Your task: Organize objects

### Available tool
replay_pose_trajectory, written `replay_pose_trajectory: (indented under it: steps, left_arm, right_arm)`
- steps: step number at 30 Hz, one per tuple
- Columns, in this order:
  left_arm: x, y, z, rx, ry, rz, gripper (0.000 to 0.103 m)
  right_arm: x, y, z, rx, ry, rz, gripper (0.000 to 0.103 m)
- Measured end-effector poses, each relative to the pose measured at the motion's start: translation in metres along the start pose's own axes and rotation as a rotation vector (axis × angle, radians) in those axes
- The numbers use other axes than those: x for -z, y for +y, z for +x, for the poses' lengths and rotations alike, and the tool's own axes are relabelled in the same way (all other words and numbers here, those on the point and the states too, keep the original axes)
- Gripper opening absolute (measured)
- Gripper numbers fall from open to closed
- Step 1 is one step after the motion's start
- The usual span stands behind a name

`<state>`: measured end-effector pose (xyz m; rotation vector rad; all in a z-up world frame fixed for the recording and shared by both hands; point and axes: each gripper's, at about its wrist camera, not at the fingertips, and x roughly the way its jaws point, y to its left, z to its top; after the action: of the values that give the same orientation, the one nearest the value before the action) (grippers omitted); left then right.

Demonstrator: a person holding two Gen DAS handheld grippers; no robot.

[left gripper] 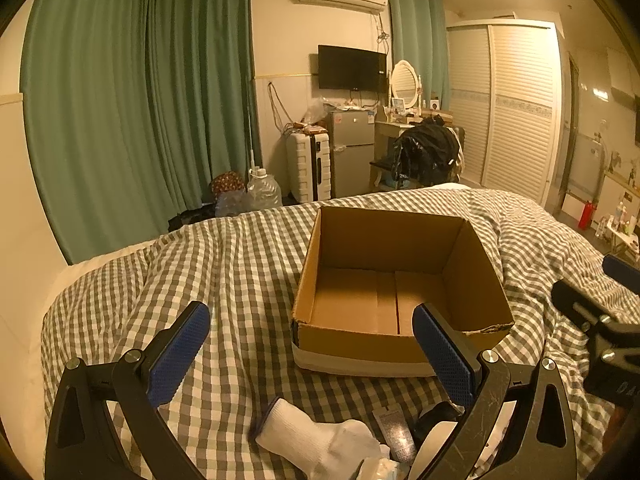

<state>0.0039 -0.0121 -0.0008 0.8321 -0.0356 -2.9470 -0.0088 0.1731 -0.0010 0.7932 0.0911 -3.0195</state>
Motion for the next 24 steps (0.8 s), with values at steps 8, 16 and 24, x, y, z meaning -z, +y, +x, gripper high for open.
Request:
replay_pose_trajectory:
  steps: [8, 16, 24]
  left_arm:
    - [0.005, 0.001, -0.005, 0.000, 0.048, 0.005, 0.103]
    - [0.035, 0.005, 0.000, -0.028, 0.156, 0.045, 0.103]
    - [0.062, 0.021, 0.014, -0.060, 0.263, 0.029, 0.103]
  right_arm:
    - [0.001, -0.004, -0.010, -0.041, 0.016, 0.010, 0.103]
    - [0.016, 0.001, -0.014, -0.120, 0.073, -0.002, 0.103]
    - [0.048, 0.022, 0.016, -0.225, 0.249, -0.031, 0.103]
